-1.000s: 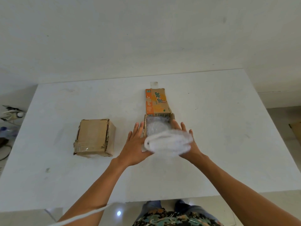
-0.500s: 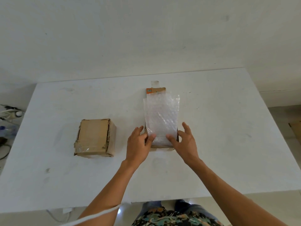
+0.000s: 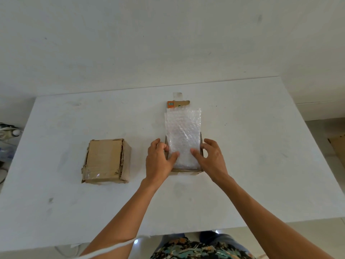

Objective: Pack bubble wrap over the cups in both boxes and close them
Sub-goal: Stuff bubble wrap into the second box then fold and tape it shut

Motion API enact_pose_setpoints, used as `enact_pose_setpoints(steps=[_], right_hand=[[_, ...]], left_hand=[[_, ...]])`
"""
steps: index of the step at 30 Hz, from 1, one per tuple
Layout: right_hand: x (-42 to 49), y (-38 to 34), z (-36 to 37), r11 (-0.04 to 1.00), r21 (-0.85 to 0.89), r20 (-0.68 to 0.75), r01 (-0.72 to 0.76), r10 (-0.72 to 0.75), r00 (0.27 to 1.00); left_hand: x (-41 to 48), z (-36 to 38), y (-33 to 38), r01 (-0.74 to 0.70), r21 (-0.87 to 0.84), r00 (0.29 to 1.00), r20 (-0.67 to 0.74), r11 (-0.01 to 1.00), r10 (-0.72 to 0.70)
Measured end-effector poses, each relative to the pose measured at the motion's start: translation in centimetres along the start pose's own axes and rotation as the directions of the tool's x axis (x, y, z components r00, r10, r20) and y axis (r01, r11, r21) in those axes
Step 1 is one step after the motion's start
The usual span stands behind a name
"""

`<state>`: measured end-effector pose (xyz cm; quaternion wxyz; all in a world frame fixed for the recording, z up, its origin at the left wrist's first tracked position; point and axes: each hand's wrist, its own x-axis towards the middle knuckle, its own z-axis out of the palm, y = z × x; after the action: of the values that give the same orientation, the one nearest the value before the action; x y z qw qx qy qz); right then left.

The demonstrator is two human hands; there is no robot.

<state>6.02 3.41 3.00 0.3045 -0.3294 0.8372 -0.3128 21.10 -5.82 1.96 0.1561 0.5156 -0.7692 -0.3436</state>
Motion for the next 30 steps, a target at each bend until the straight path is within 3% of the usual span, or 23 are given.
enact_pose_setpoints(steps=[4,9,13,18,23,27,30], right_hand=[[1.0,-0.2,-0.5,0.997,0.064,-0.035,-0.044,0.047,0.998],[1.7,-0.2,-0.7,0.999,0.005,-0.041,-0.041,0.042,0.998],[1.9,-0.8,-0.1,0.997,-0.067,-0.083,-0.031,0.025,0.996],[2.8,-1.6,-0.6,0.986,0.142,-0.103,-0.091,0.106,0.989],[5.0,-2.1,-1.4,0.976,0.177,0.045,-0.128,0.122,0.991],[5.5,-2.0,-1.2,0.965,0.195,0.146,-0.177,0.15,0.978],[5.4,-1.8,-0.9,0.958,0.195,0.159,-0.209,0.179,0.971]], left_hand=[[0.1,0.0,0.2,0.037,-0.081,0.999,0.027,0.996,-0.035],[1.5,-0.4,1.3,0.099,-0.225,0.989,-0.083,0.969,-0.121],[2.9,-0.2,1.1,0.13,-0.222,0.991,0.001,0.966,-0.133],[3.5,0.2,1.0,0.137,-0.209,0.99,0.043,0.968,-0.131],[4.5,0.1,1.0,0.234,-0.223,0.971,0.109,0.946,-0.214],[5.7,-0.2,1.3,0.393,-0.334,0.918,0.204,0.857,-0.341],[6.0,0.1,1.0,0.381,-0.329,0.922,0.212,0.864,-0.325]])
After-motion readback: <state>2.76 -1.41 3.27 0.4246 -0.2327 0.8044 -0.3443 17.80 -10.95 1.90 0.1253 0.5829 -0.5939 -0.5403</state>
